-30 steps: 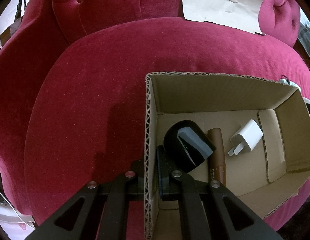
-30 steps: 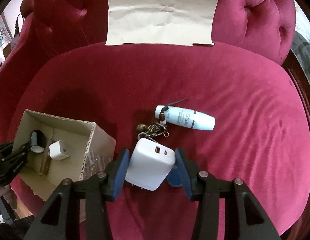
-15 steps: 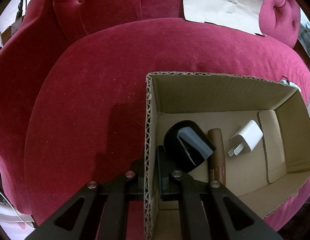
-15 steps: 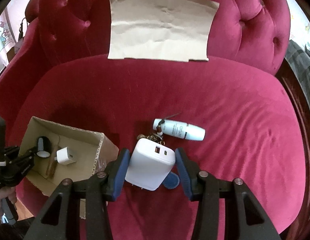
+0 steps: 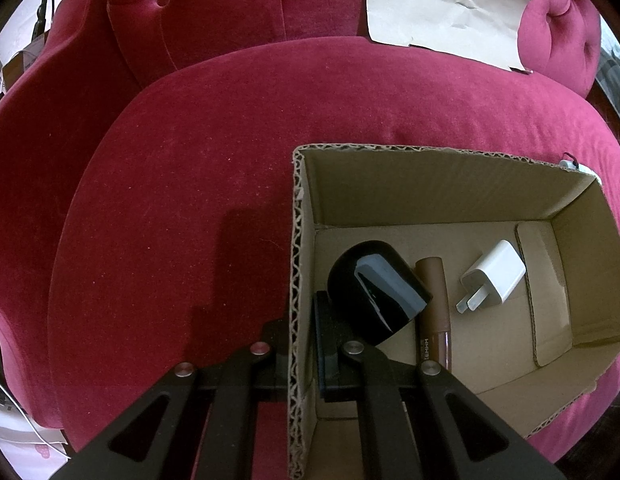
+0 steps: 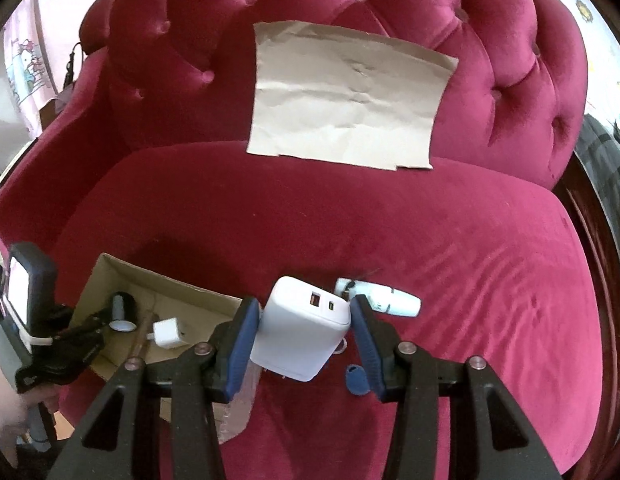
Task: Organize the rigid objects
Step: 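Lift the large white charger with the right tool and carry it over the box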
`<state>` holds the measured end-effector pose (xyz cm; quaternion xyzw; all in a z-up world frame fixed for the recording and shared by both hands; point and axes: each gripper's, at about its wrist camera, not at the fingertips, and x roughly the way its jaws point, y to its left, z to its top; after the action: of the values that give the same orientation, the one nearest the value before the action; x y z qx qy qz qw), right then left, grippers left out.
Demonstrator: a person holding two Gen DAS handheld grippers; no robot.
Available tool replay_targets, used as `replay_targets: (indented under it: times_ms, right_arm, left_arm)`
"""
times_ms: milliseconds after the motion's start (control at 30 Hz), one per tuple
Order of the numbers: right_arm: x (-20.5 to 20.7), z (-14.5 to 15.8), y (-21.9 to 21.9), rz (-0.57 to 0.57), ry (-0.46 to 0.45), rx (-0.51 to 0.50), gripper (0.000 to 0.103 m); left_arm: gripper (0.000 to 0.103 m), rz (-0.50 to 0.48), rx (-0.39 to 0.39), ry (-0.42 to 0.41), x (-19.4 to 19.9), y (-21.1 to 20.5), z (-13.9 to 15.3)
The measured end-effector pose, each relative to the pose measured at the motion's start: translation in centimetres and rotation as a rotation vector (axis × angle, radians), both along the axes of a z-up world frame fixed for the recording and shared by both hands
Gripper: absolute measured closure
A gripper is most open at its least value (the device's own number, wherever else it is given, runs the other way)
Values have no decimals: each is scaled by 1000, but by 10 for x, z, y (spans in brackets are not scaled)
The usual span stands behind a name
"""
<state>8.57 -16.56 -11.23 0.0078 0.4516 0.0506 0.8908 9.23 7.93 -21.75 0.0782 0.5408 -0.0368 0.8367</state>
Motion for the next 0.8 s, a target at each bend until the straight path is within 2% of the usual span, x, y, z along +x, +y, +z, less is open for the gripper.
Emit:
replay_targets:
  times_ms: [300, 800]
  right_arm:
    - [0, 17, 29, 55, -25, 31, 52]
    - [-4, 10, 87, 173, 4, 53, 52]
  left_arm:
    - [97, -2, 1, 2, 0, 0, 0]
    - [97, -3, 0, 2, 0, 0, 1]
